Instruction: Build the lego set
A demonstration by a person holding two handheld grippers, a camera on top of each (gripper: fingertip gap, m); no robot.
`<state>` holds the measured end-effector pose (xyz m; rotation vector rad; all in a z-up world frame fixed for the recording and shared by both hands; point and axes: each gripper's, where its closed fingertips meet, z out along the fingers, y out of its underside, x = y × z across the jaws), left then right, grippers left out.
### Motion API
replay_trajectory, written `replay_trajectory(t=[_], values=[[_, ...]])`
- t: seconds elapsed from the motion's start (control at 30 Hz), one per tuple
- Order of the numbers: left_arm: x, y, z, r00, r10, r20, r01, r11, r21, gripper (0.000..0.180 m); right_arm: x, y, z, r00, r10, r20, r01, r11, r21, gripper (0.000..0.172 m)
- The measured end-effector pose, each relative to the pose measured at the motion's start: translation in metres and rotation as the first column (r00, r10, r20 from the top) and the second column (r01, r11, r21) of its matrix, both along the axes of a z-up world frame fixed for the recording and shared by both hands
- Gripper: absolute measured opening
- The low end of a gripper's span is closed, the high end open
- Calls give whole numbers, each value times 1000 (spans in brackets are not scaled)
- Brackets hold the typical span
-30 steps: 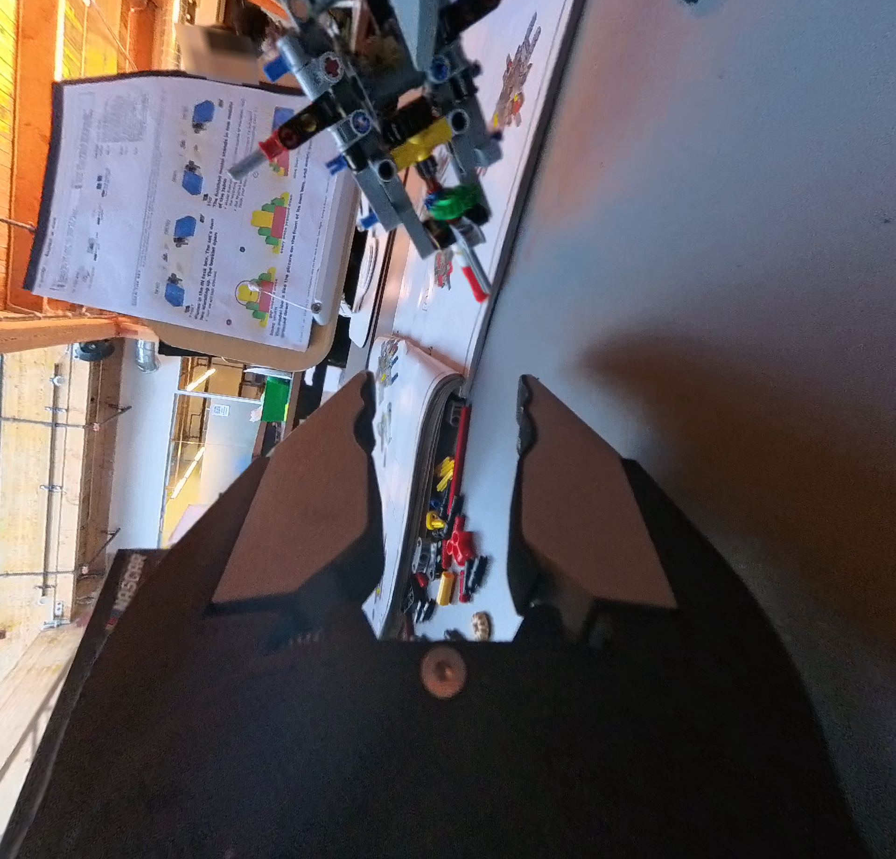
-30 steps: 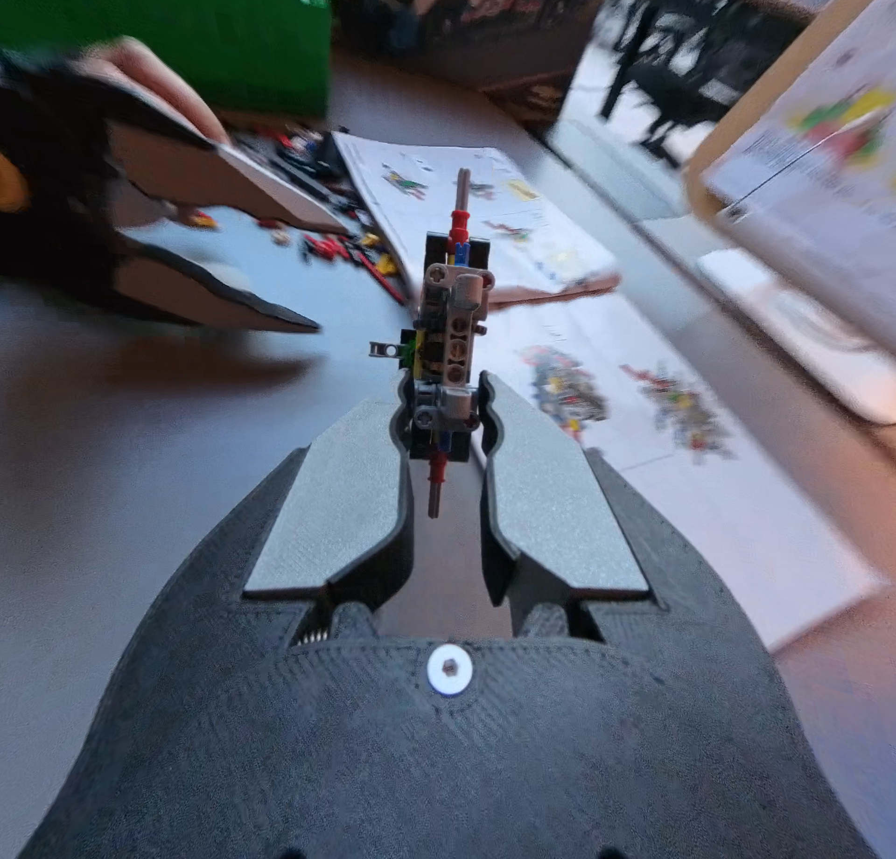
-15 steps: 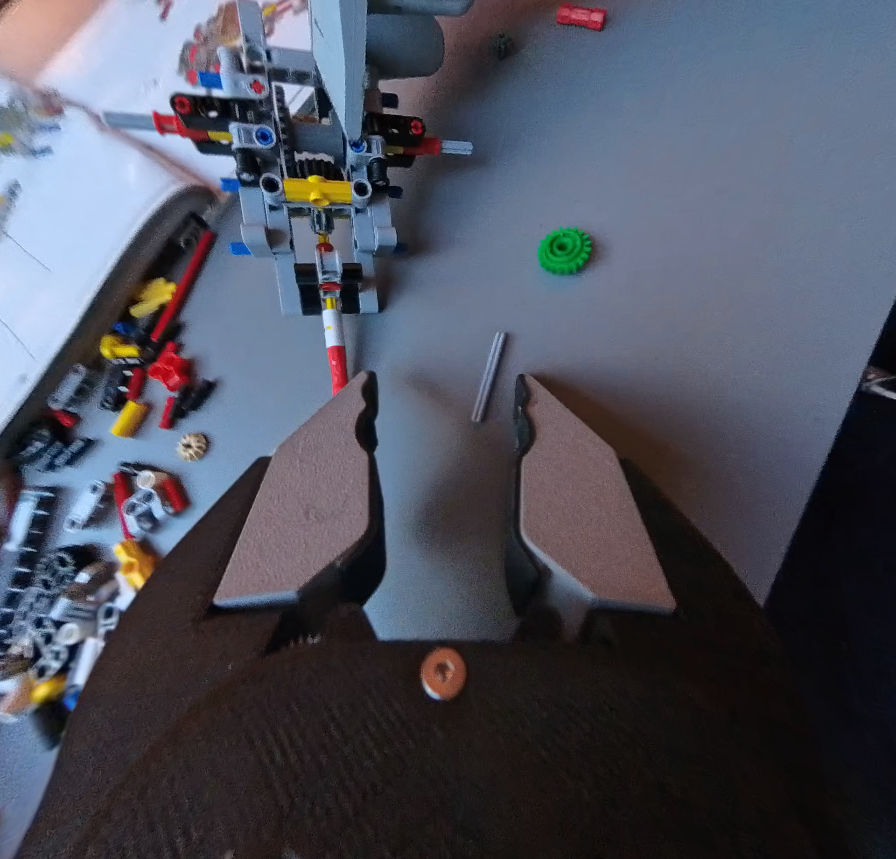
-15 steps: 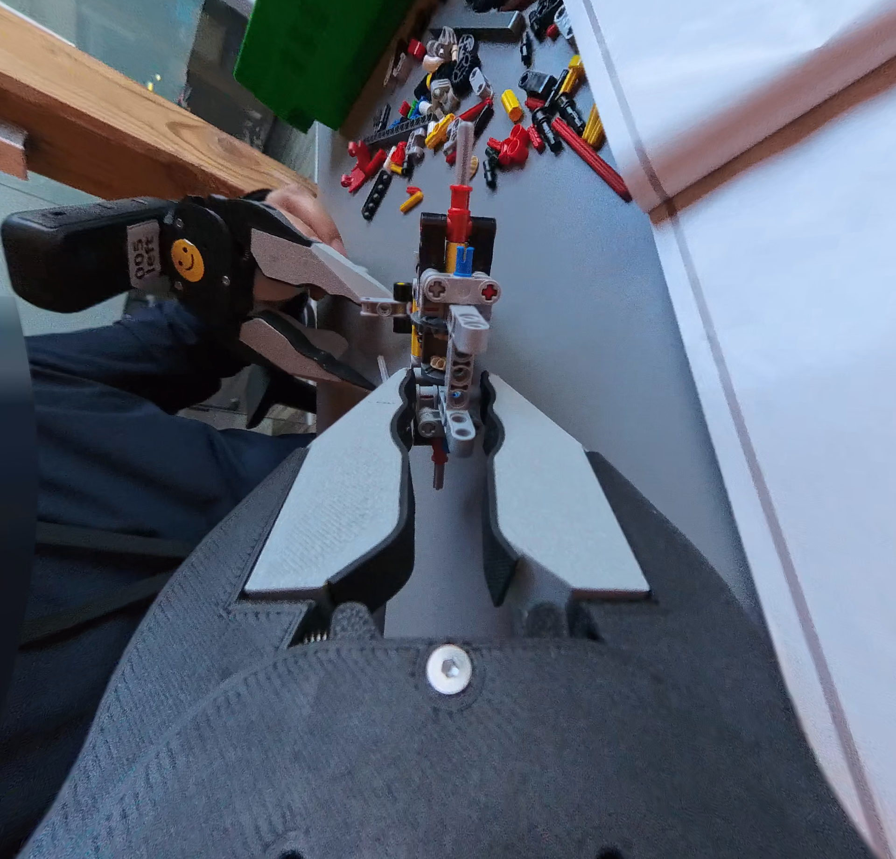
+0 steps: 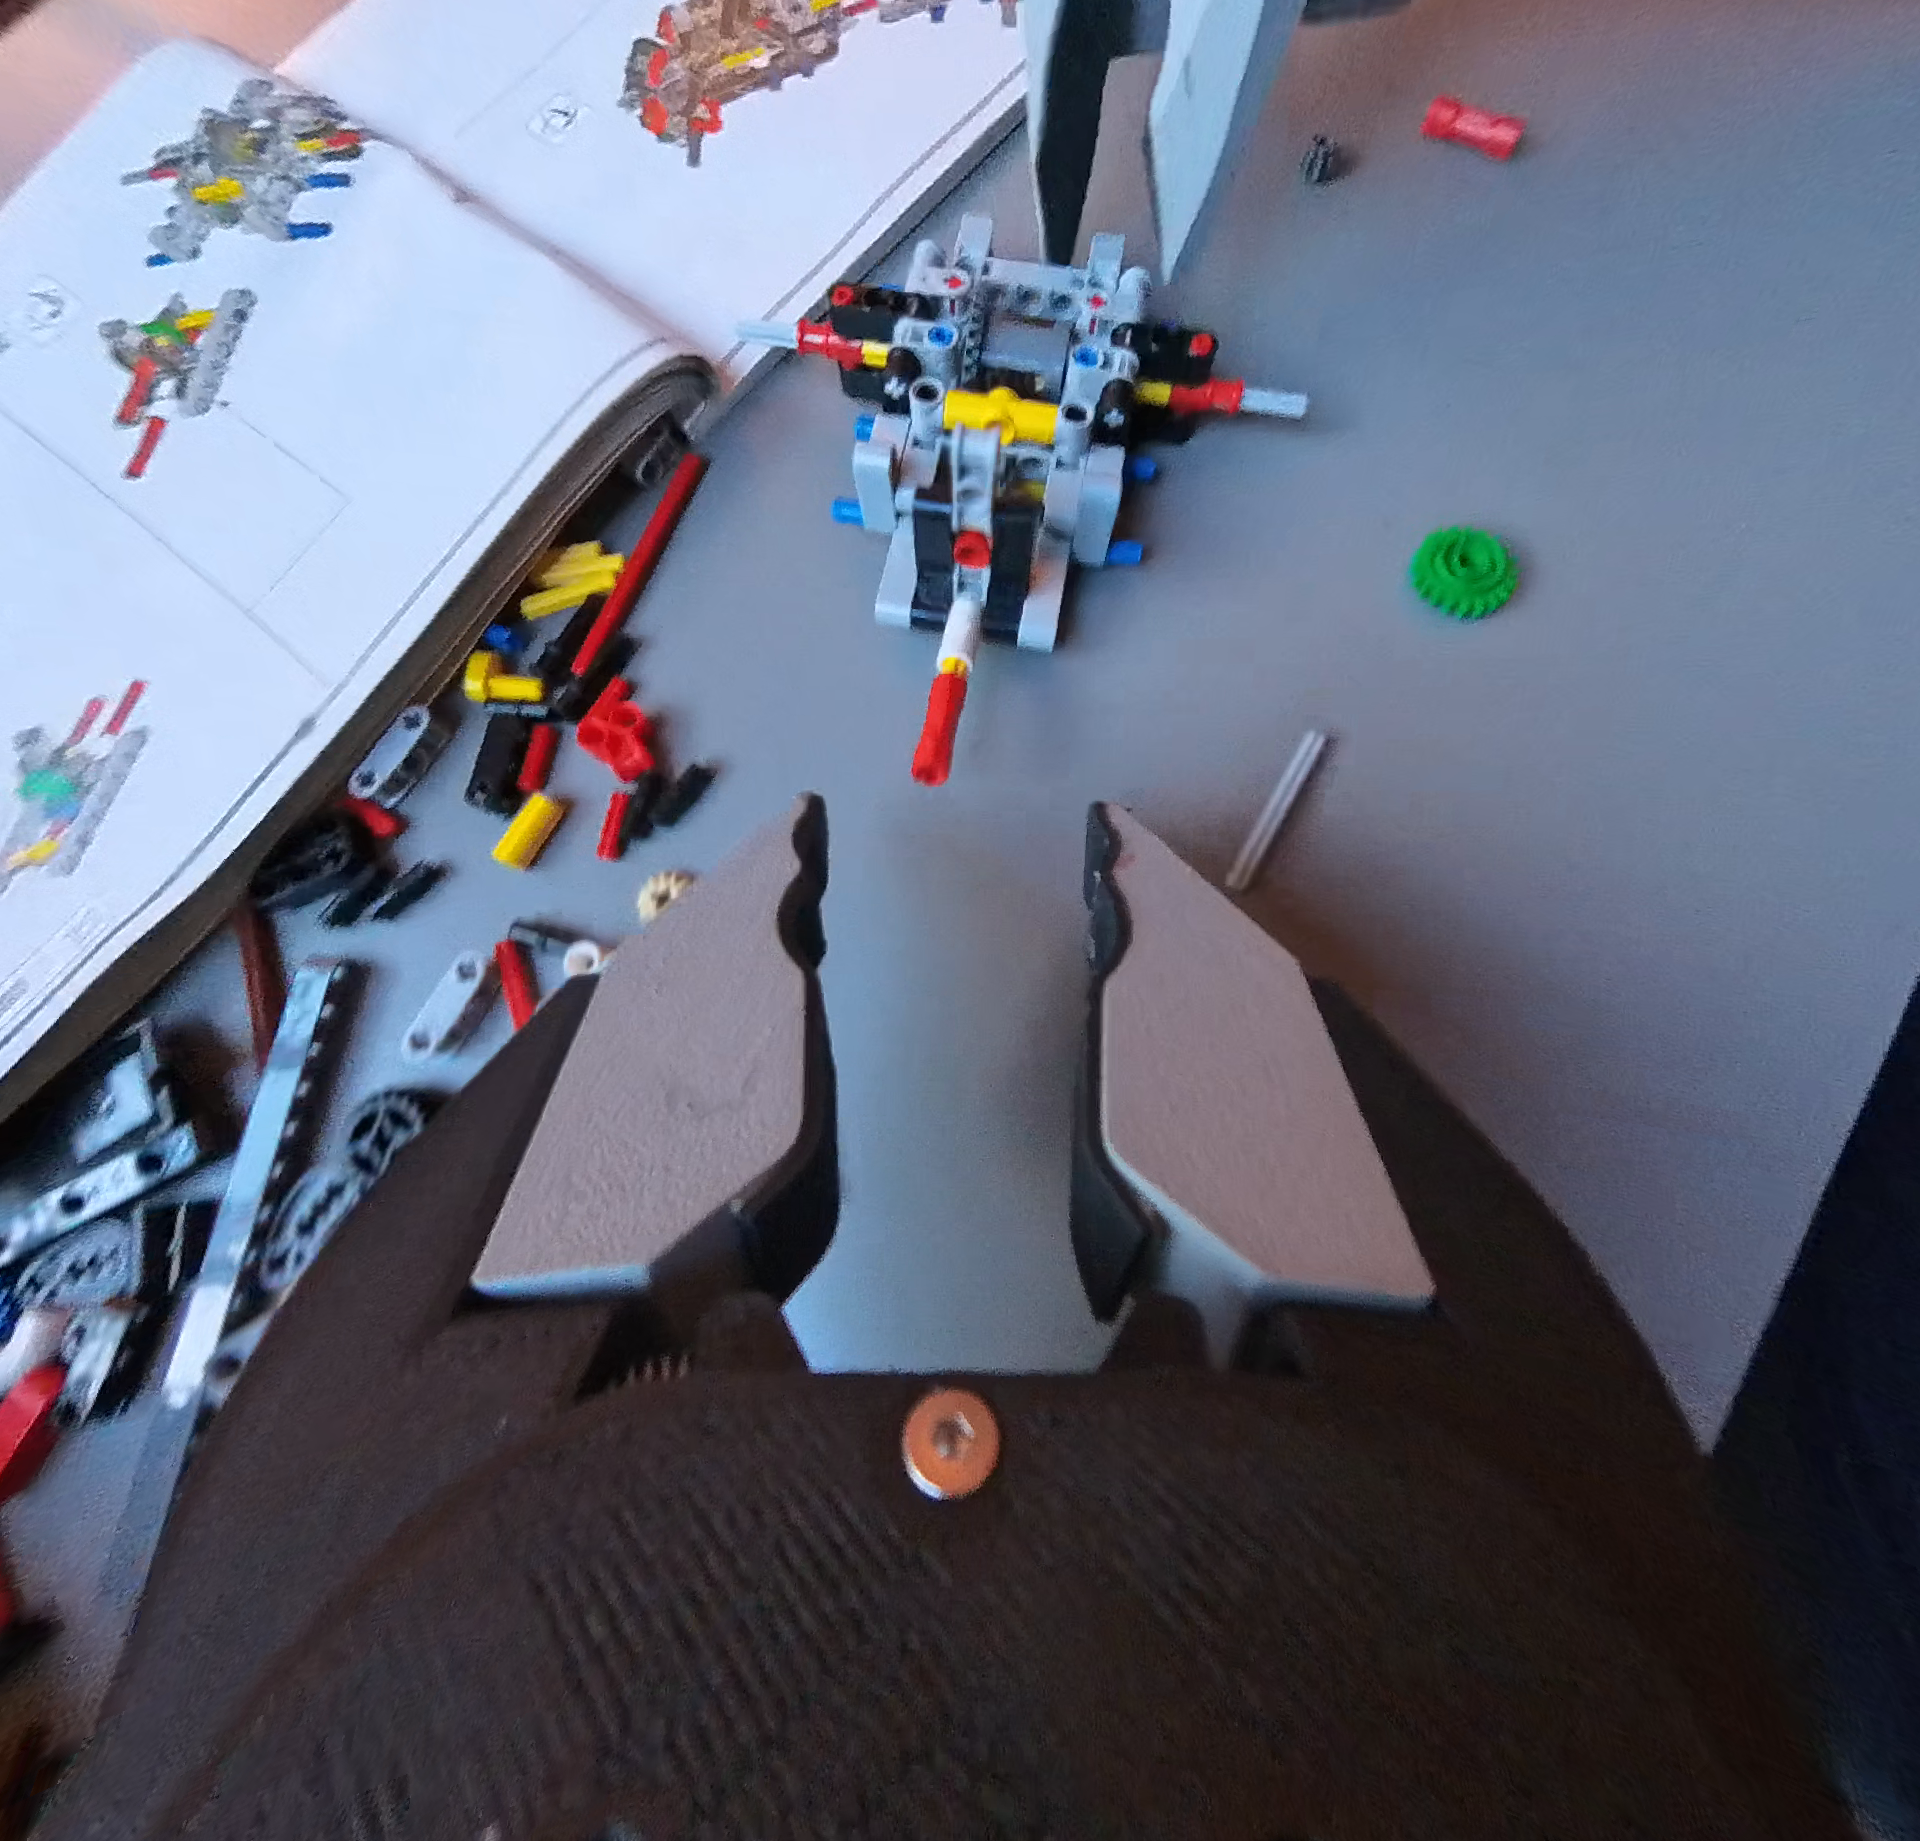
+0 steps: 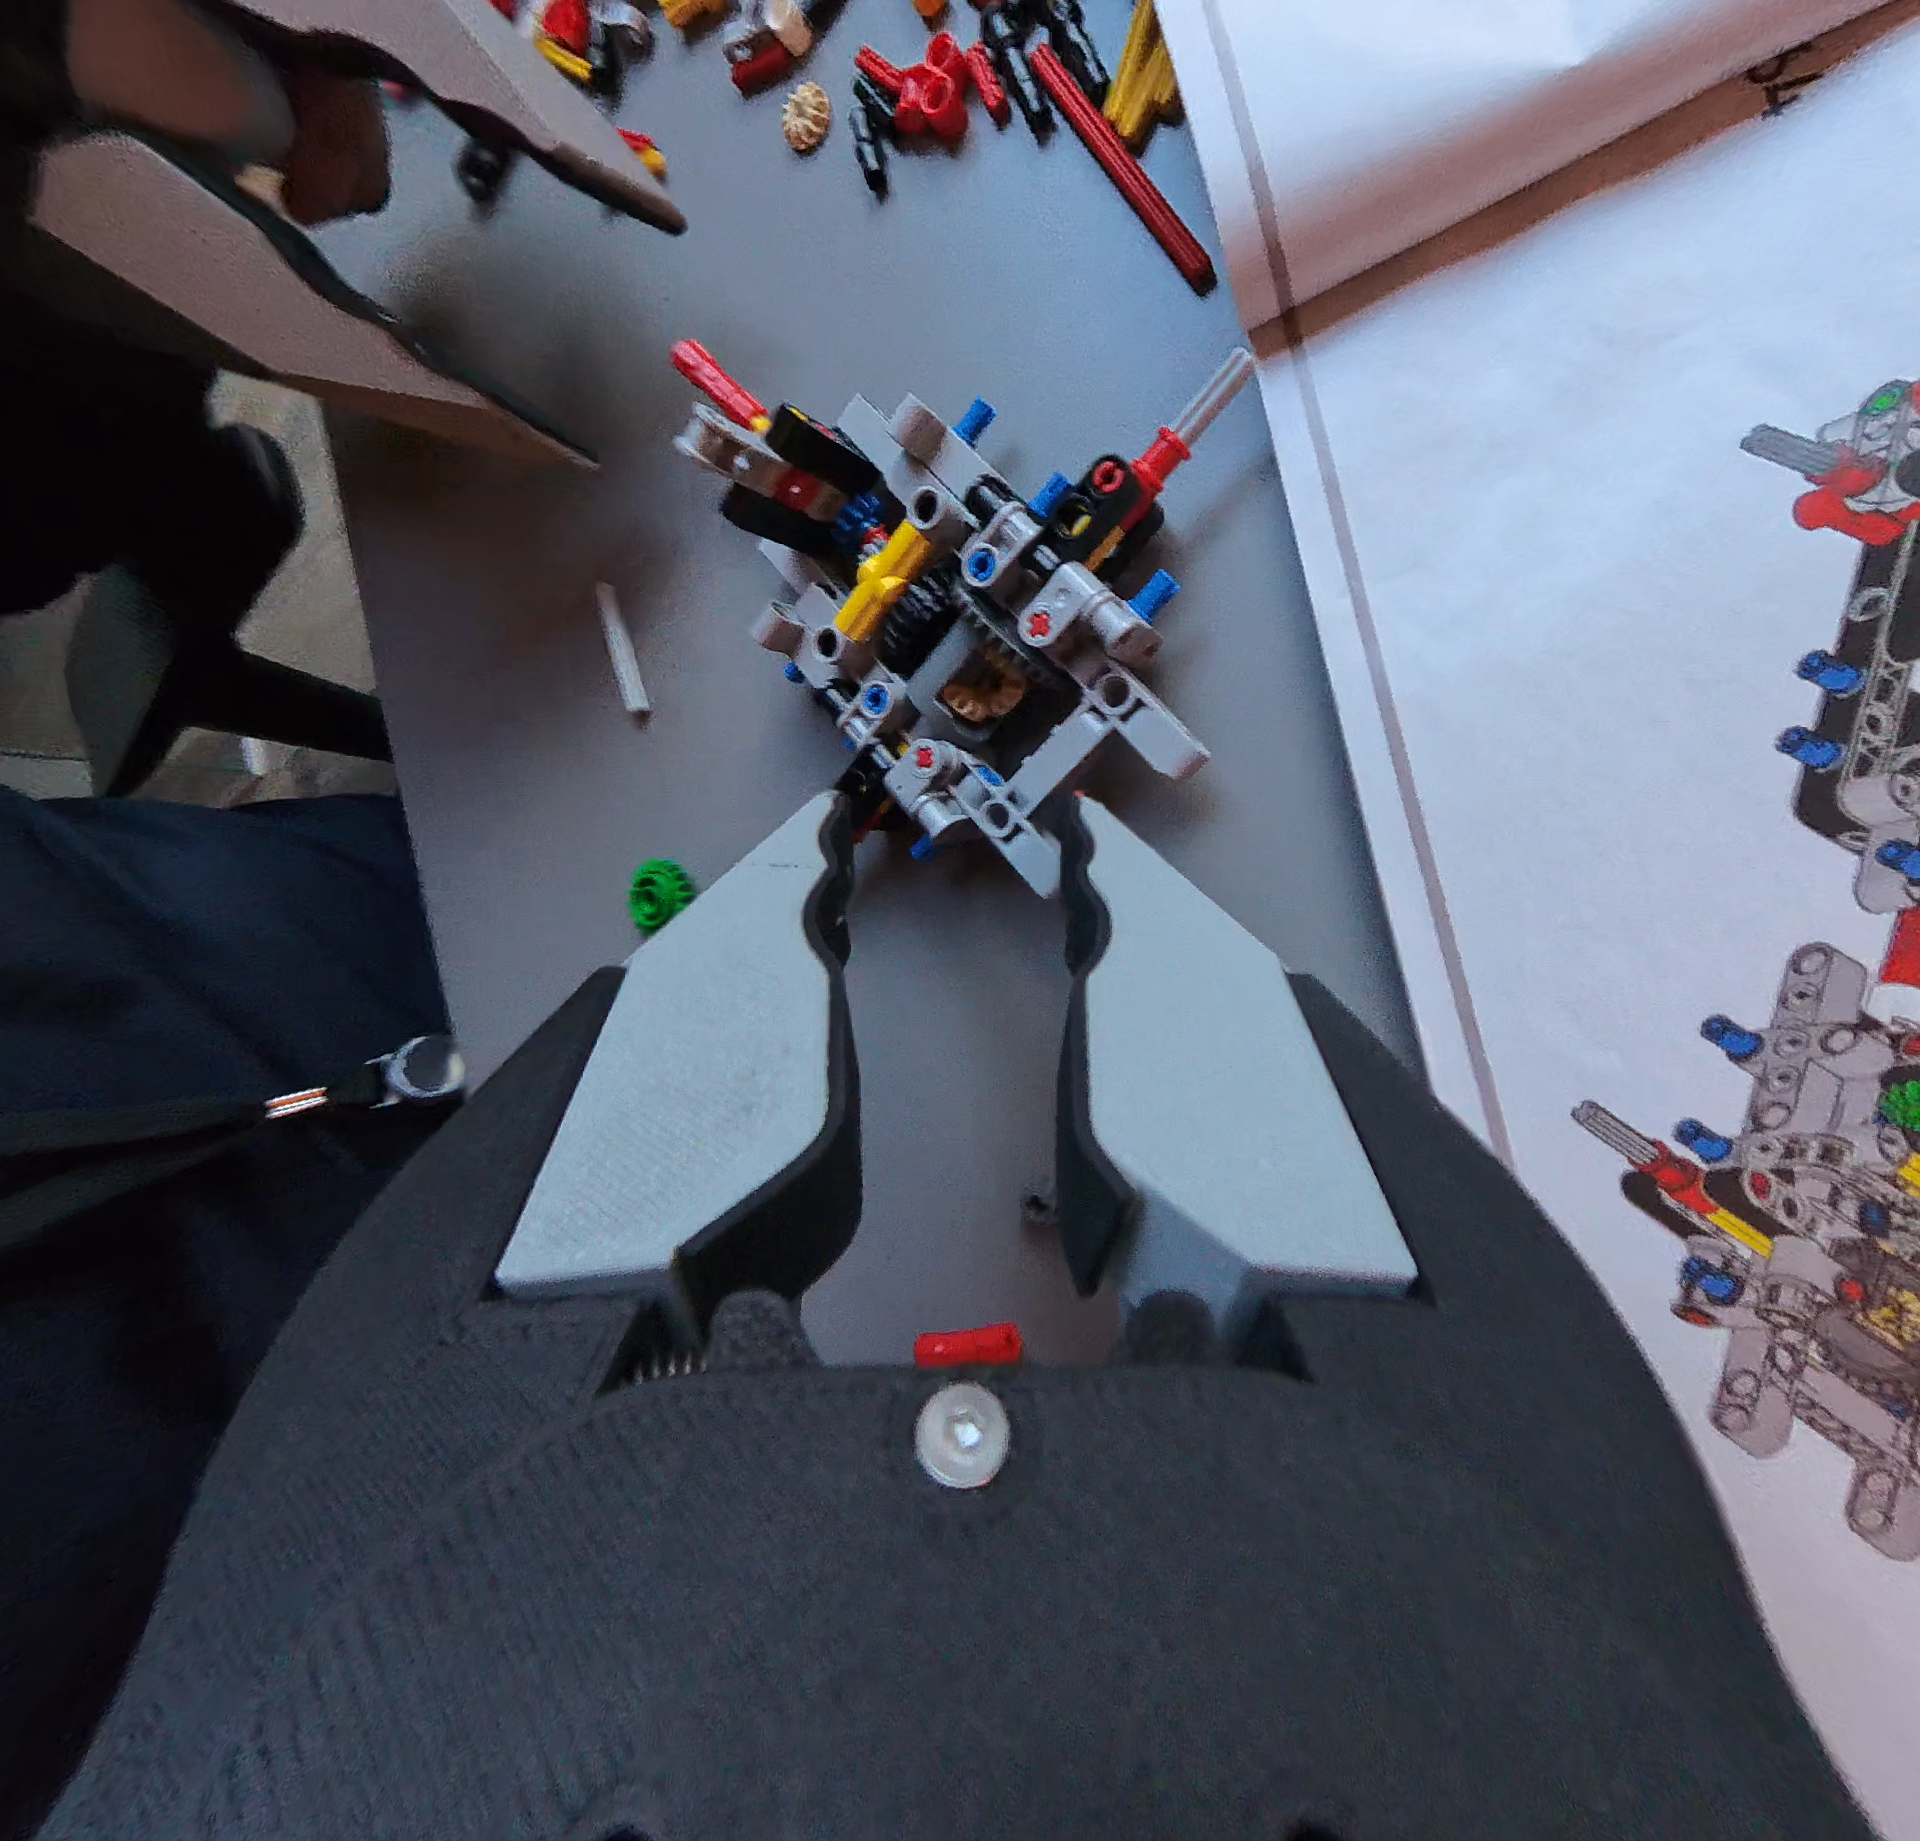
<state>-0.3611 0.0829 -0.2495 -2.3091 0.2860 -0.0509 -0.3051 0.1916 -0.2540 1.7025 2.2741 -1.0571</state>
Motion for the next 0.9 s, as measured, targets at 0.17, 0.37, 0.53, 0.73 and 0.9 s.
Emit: replay_trajectory(t=[0.17, 0.37, 0.53, 0.73, 0.9], values=[[8, 11, -23, 998, -51, 26, 54, 990, -131, 26, 2, 15, -1, 997, -56, -52, 62, 991, 123, 36], [73, -8, -18, 967, -165, 193, 193, 972, -136, 23, 6, 30, 0, 979, -78, -187, 113, 975, 190, 33], [123, -23, 14, 907, -280, 314, 307, 951, -38, 20, 7, 38, 28, 936, -127, -329, 199, 960, 196, 32], [36, -3, 29, 992, -57, 114, 55, 998, 20, 35, 41, 0, 43, 906, -142, -398, 186, 980, 74, 36], [0, 48, 27, 998, -40, -58, 45, 996, 83, 49, 68, -44, 18, 922, -107, -371, 156, 982, 104, 34]])
